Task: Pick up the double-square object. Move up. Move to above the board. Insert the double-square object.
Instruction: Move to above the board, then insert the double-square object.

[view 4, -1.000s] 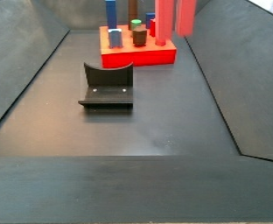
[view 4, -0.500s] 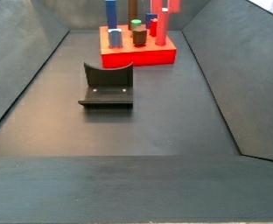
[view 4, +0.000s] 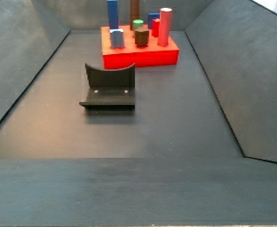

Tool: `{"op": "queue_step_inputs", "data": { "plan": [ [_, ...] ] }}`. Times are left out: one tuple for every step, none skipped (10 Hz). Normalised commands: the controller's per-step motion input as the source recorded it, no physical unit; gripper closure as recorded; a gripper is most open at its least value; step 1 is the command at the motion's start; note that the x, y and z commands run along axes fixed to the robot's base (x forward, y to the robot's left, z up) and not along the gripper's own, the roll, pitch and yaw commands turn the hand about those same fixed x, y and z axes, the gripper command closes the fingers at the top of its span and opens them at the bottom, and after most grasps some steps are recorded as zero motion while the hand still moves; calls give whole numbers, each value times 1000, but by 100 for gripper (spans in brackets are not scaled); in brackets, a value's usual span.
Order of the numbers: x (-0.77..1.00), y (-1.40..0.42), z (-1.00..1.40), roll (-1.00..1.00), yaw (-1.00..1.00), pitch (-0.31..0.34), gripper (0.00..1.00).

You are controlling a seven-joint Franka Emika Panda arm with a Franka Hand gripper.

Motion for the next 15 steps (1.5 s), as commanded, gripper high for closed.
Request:
{"op": "queue_step_inputs", "data": {
  "plan": [
    [-52,-1000,6,-5,0,-35,100],
    [-57,-1000,6,-8,7,-30,100],
    [-60,-1000,7,2,6,-28,100],
    [-60,-1000,7,-9,7,-22,100],
    [-56,-1000,7,-3,6,-16,100],
    [-47,-1000,7,1,9,-5,100],
    [-30,-1000,4,-10,7,11,100],
    [2,-972,5,0,11,18,100],
    [21,-700,6,1,10,24,100],
    [47,-325,2,6,5,34,100],
    [46,-186,6,5,7,38,100],
    [217,-54,-540,-10,160,-83,100],
    [649,-106,-694,-41,311,-36,100],
    [769,-217,-443,-123,154,-150,100],
    [866,-223,-291,-110,134,-127,100]
  ]
}}
